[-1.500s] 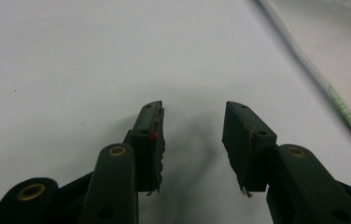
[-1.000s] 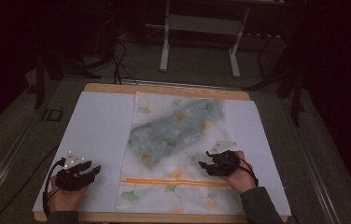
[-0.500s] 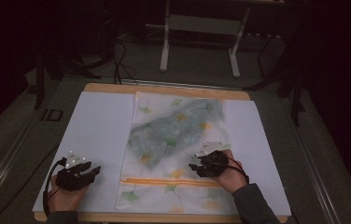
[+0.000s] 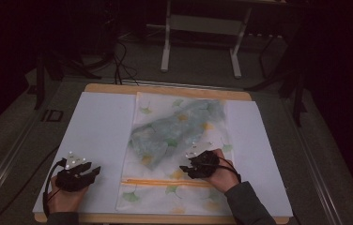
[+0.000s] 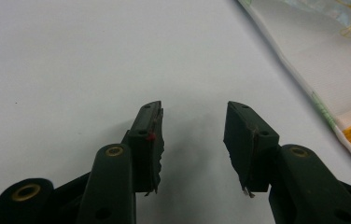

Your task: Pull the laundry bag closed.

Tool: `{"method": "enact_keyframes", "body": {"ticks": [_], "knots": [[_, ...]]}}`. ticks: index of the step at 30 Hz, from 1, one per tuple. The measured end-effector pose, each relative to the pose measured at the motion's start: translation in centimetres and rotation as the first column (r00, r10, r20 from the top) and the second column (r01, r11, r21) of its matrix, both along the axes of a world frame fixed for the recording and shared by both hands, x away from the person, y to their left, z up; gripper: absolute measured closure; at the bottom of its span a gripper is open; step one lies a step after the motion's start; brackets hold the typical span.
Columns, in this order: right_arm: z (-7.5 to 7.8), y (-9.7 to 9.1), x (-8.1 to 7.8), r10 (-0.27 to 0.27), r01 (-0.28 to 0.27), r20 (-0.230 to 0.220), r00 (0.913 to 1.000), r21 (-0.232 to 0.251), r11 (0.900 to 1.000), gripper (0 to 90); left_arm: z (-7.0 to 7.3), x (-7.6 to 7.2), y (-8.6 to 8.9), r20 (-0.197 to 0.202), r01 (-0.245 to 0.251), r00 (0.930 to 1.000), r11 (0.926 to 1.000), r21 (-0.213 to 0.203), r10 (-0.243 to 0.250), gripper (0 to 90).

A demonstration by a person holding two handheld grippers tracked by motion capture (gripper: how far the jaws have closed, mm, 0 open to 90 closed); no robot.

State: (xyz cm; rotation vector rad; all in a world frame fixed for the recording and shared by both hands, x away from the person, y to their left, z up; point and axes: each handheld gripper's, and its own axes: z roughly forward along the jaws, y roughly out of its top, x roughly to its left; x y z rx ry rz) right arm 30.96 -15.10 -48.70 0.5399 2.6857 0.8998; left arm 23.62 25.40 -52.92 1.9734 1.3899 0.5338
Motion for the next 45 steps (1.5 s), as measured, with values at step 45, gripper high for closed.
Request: {"method": "enact_keyframes", "body": {"ticks": [45], "knots": [[-0.8, 6.2, -0.6, 0.142, -0.142, -0.031, 0.9894, 0.012, 0.9899, 56.4, 0.0, 0.1, -0.4, -0.017, 0.015, 0.9997, 0.9998, 0.014, -0.015, 56.2]]}}
